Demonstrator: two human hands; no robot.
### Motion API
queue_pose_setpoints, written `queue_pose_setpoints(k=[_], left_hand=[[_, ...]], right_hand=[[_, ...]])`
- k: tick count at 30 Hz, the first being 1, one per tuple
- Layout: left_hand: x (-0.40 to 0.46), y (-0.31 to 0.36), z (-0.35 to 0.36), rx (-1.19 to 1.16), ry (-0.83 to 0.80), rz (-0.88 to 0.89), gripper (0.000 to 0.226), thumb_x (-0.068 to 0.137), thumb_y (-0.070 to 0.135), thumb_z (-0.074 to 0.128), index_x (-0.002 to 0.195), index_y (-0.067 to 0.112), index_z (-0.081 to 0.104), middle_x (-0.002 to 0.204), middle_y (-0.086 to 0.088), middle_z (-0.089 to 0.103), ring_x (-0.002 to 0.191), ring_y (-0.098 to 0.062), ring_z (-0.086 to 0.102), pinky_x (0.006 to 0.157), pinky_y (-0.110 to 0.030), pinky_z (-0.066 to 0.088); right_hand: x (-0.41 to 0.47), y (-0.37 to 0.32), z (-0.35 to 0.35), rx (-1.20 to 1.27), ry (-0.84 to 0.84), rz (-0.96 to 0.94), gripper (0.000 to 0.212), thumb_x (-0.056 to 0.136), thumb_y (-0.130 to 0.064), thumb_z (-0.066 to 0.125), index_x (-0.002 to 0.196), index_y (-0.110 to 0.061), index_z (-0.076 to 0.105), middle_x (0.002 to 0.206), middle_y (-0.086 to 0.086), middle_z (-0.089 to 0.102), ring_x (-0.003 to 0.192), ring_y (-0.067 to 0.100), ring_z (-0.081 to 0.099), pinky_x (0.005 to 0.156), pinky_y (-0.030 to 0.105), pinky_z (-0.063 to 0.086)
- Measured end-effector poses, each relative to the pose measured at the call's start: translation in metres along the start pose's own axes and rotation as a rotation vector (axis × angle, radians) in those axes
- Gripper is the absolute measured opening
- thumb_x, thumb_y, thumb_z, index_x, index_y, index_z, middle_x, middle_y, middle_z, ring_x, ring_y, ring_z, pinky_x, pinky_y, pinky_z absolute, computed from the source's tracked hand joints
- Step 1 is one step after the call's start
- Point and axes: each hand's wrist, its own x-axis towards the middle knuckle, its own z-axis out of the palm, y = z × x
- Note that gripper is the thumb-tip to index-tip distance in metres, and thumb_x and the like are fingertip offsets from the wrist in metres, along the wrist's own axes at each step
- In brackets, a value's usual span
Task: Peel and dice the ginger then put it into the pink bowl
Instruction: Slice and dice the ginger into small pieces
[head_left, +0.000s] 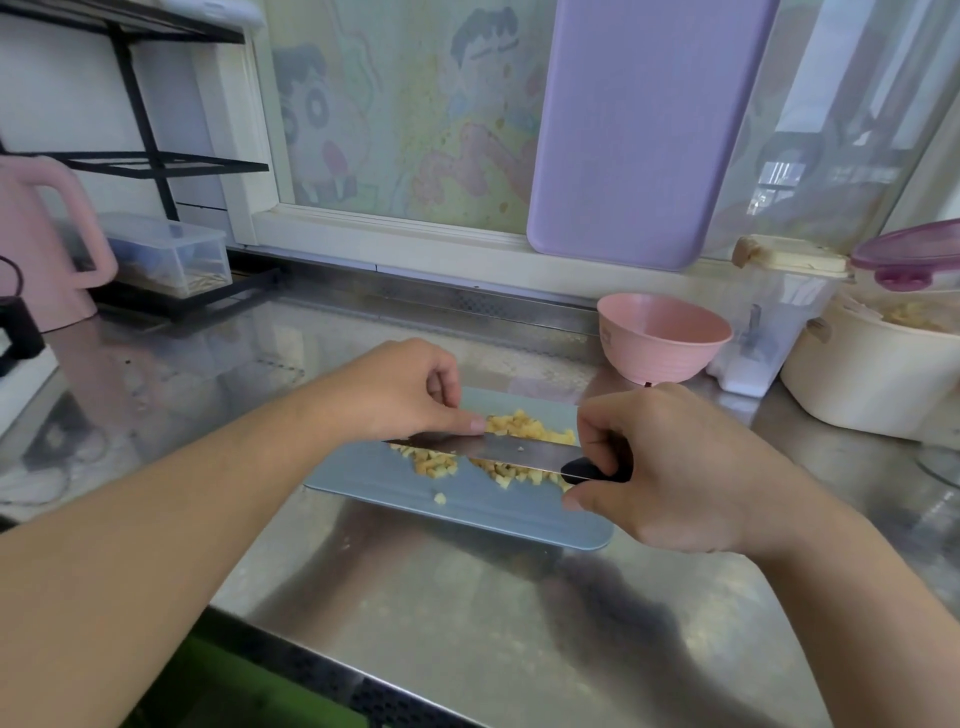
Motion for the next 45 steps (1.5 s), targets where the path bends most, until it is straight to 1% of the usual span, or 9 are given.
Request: queue_pose_setpoints(k=[5, 10, 15, 19, 26, 32, 36, 41, 45], left_hand=[[0.005, 0.002, 0.004, 0.056, 0.065, -0.023, 0.029, 0.084, 0.051, 0.082, 0.078, 0.025, 0.072, 0.075, 0.009, 0.071, 0.072, -0.011, 0.066, 0.062, -0.027, 0.048], [0.000, 0.025, 0.009, 0.027, -0.015, 0.024, 0.046, 0.072, 0.071, 0.079, 0.074, 0.026, 0.070, 0.063, 0.016, 0.064, 0.059, 0.000, 0.057, 0.055, -0.022, 0.040], [0.005, 0.022, 0.011, 0.124, 0.065, -0.027, 0.022, 0.089, 0.044, 0.078, 0.079, 0.025, 0.073, 0.077, 0.012, 0.070, 0.074, -0.007, 0.065, 0.062, -0.025, 0.046], [0.000, 0.029, 0.000, -0.043, 0.151, -0.014, 0.027, 0.101, 0.040, 0.063, 0.081, 0.028, 0.077, 0.074, 0.011, 0.074, 0.062, -0.002, 0.065, 0.060, -0.024, 0.045], [-0.008, 0.047, 0.006, 0.082, -0.054, 0.053, 0.041, 0.073, 0.065, 0.083, 0.079, 0.027, 0.070, 0.069, 0.012, 0.070, 0.058, -0.002, 0.060, 0.055, -0.025, 0.046], [0.000, 0.018, 0.012, 0.207, 0.110, -0.071, 0.025, 0.087, 0.045, 0.079, 0.073, 0.027, 0.070, 0.073, 0.010, 0.070, 0.073, -0.012, 0.067, 0.074, -0.036, 0.059], [0.006, 0.008, 0.006, -0.024, 0.191, -0.138, 0.018, 0.098, 0.020, 0.066, 0.085, 0.025, 0.077, 0.077, 0.011, 0.076, 0.078, -0.006, 0.069, 0.073, -0.027, 0.055], [0.010, 0.001, -0.003, -0.462, 0.581, -0.127, 0.037, 0.092, -0.006, 0.048, 0.099, 0.020, 0.074, 0.090, 0.005, 0.076, 0.083, -0.012, 0.068, 0.076, -0.027, 0.054], [0.007, -0.003, -0.001, -0.440, 0.837, -0.125, 0.031, 0.088, -0.002, 0.053, 0.107, 0.020, 0.062, 0.109, -0.002, 0.064, 0.093, -0.010, 0.061, 0.081, -0.017, 0.047]], right_hand=[[0.000, 0.001, 0.000, 0.002, 0.004, -0.007, 0.048, 0.071, -0.043, 0.084, 0.063, -0.019, 0.043, 0.055, -0.003, 0.050, 0.055, 0.014, 0.043, 0.054, 0.037, 0.045], [0.000, -0.001, 0.001, -0.026, 0.013, -0.023, 0.047, 0.071, -0.043, 0.083, 0.063, -0.020, 0.043, 0.055, -0.003, 0.052, 0.057, 0.014, 0.046, 0.054, 0.034, 0.044], [-0.001, 0.000, 0.001, -0.018, 0.020, -0.036, 0.048, 0.071, -0.043, 0.084, 0.063, -0.020, 0.043, 0.055, -0.003, 0.051, 0.056, 0.014, 0.045, 0.054, 0.036, 0.047], [0.000, 0.002, 0.000, -0.022, 0.035, -0.033, 0.047, 0.071, -0.044, 0.083, 0.064, -0.019, 0.043, 0.056, -0.003, 0.052, 0.057, 0.013, 0.045, 0.056, 0.039, 0.048], [0.000, -0.004, 0.001, -0.046, 0.049, -0.070, 0.045, 0.072, -0.043, 0.081, 0.063, -0.022, 0.042, 0.056, -0.005, 0.052, 0.057, 0.015, 0.048, 0.055, 0.039, 0.047], [0.000, 0.001, 0.002, -0.039, 0.030, -0.053, 0.046, 0.072, -0.043, 0.082, 0.064, -0.021, 0.043, 0.057, -0.004, 0.053, 0.058, 0.013, 0.048, 0.055, 0.039, 0.048], [0.000, 0.003, 0.002, -0.029, 0.040, -0.048, 0.044, 0.073, -0.042, 0.079, 0.064, -0.021, 0.041, 0.057, -0.002, 0.051, 0.057, 0.014, 0.044, 0.054, 0.040, 0.046], [0.001, 0.011, 0.000, 0.015, 0.102, 0.017, 0.037, 0.077, -0.031, 0.071, 0.064, -0.019, 0.039, 0.055, 0.000, 0.046, 0.054, 0.016, 0.037, 0.054, 0.046, 0.045], [0.003, 0.016, -0.002, 0.135, 0.156, 0.108, 0.032, 0.080, -0.025, 0.073, 0.067, -0.019, 0.045, 0.052, -0.005, 0.045, 0.050, 0.014, 0.036, 0.050, 0.034, 0.037]])
